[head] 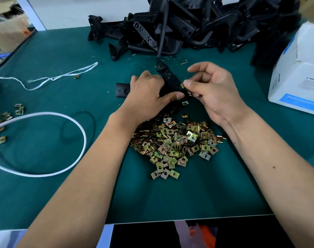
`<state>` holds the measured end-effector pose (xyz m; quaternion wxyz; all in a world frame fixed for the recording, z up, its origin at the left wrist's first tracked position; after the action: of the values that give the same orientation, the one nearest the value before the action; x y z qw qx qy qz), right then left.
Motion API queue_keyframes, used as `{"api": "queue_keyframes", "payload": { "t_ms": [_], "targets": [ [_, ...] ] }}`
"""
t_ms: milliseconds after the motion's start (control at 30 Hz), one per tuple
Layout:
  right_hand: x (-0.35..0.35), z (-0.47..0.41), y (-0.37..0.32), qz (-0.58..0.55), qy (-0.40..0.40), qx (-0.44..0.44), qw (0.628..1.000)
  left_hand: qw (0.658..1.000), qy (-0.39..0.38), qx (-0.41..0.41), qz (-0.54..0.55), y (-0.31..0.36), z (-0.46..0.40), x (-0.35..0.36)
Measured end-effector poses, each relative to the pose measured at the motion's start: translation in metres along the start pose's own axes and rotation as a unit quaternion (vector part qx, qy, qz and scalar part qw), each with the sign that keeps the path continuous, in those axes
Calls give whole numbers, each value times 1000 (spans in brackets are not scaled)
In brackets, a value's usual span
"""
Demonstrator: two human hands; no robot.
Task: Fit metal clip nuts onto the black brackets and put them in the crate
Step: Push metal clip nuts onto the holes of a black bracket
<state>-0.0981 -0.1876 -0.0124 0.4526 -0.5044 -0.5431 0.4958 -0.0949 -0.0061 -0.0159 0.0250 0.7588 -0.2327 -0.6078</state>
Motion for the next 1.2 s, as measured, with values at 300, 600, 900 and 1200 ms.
{"api": "queue_keyframes", "payload": {
  "t_ms": [300, 600, 900, 1200],
  "targets": [
    [6, -1, 0, 70, -44, -37, 996, 1000, -16, 7, 15, 2, 3, 1],
    [-6, -5, -4, 128, -9, -63, 990, 988, 15, -44, 148, 4, 2, -5],
    [-21, -12, 3, 486, -25, -113, 866, 923, 44, -123, 362, 1, 4, -6],
    [-14, -10, 2, 460, -44, -136, 876, 890, 103, -142, 420, -5, 4, -5]
  ]
}}
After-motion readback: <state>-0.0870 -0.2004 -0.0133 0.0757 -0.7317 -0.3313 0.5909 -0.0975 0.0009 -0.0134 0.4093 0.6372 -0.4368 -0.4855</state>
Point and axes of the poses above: each hand's wrist, its own z-axis away from the middle knuckle, its own x-axis out of the palm, y = z × x, the point moved 3 cm from there along -z, towards the middle knuckle, and after that the axes turned 5 degrees about z, right-handed, at the moved point
